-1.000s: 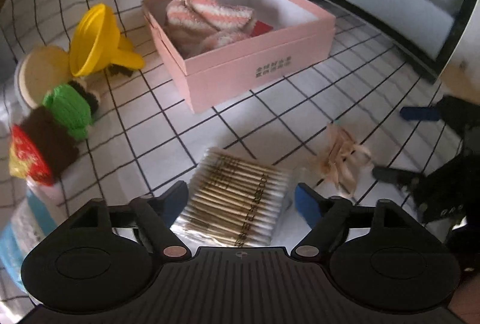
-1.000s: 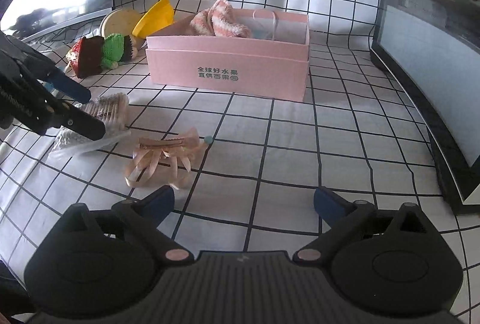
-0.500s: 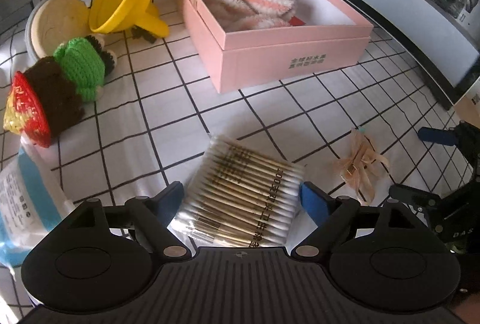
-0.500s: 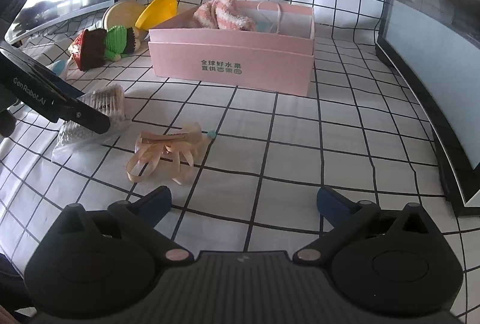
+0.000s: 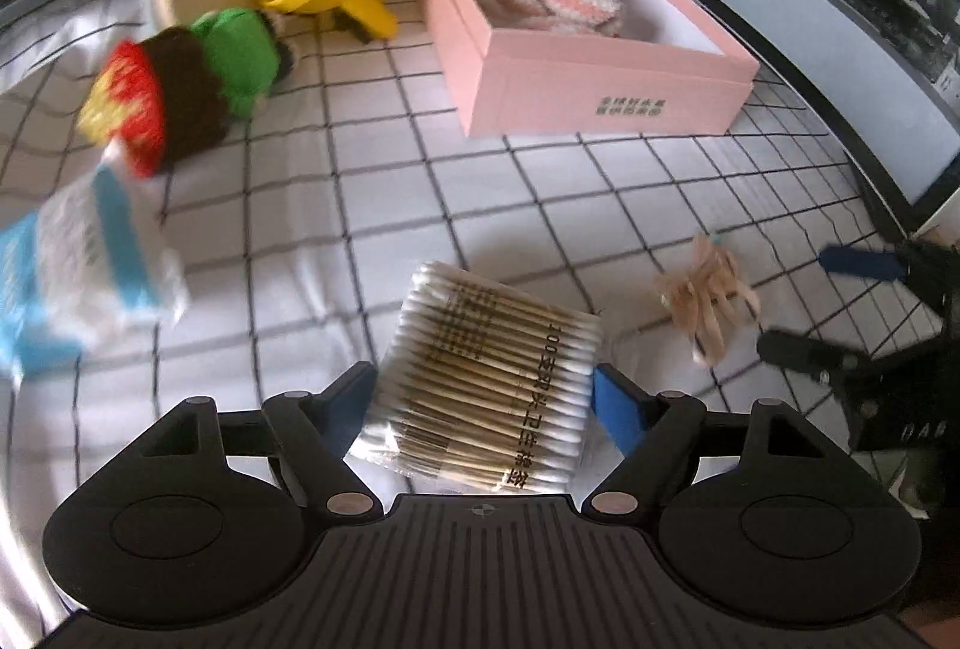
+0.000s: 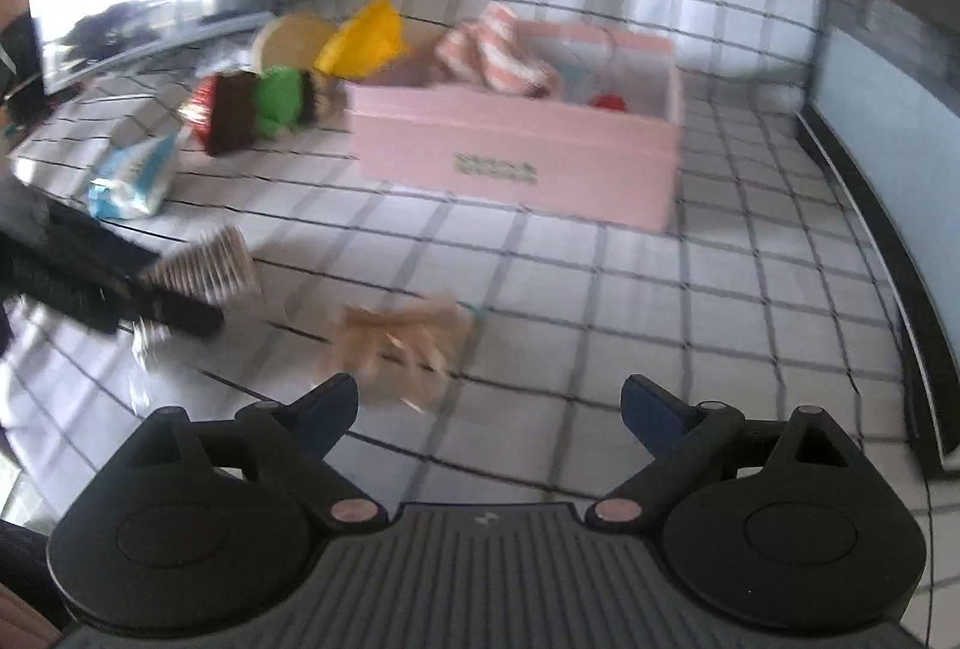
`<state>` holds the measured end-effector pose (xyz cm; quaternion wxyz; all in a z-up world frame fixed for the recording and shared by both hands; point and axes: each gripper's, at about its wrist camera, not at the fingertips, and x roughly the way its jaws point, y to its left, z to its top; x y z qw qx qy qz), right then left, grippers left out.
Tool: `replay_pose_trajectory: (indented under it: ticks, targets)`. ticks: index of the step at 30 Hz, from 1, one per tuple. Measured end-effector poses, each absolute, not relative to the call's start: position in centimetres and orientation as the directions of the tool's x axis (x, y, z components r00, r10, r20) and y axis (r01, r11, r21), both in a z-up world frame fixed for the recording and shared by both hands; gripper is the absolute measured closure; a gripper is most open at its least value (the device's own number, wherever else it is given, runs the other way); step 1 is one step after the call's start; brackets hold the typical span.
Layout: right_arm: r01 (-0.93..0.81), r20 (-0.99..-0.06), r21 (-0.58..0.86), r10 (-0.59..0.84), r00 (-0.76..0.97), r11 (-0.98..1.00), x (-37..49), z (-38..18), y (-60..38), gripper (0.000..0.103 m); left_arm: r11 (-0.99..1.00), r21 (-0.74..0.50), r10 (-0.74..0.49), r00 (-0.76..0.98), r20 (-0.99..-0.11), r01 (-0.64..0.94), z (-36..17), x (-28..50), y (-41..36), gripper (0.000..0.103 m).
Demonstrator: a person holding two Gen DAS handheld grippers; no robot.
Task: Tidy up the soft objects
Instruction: 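Grasp the cotton swab bag with the left gripper while the right grasps the hair bow, then drop the cotton swab bag into the pink box with the left gripper while the right carries the bow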
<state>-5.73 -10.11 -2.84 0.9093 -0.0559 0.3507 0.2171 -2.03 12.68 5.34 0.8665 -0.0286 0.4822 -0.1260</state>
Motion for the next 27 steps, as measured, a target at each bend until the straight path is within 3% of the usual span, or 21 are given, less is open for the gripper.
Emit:
replay_pose_trajectory:
  ticks: [11, 14, 16, 20, 27]
  targets:
    - [-0.464, -0.658, 0.062, 0.386, 0.647, 0.884, -3.3, -3.1, -6.3, 0.018, 0.978, -0.176, -0.211, 0.537, -0.817, 0.116, 5.2, -5.7, 13.4, 0.02]
    - [-0.454, -0.681, 0.051, 0.363, 0.635, 0.889, -2.4, -3.6, -5.7, 0.031, 0.976, -0.19, -0.217, 0.542, -0.812, 0.106, 5.2, -6.0, 13.4, 0.02]
    - [-0.475, -0.684, 0.004, 0.349, 0.64, 0.88, -2.9, -3.5, -5.2, 0.047, 0.978, -0.179, -0.209, 0.542, -0.814, 0.108, 5.2, -6.3, 13.2, 0.019]
    - [-0.521, -0.689, -0.045, 0.351, 0.634, 0.852, -3.9, -2.9, -4.8, 0.063, 0.979, -0.153, -0.201, 0.545, -0.814, 0.131, 5.1, -6.8, 12.6, 0.018]
    - [-0.458, -0.633, -0.015, 0.346, 0.692, 0.889, -5.4, 0.6, -8.0, 0.063, 0.98, -0.103, -0.181, 0.556, -0.811, 0.168, 5.1, -7.3, 12.3, 0.023]
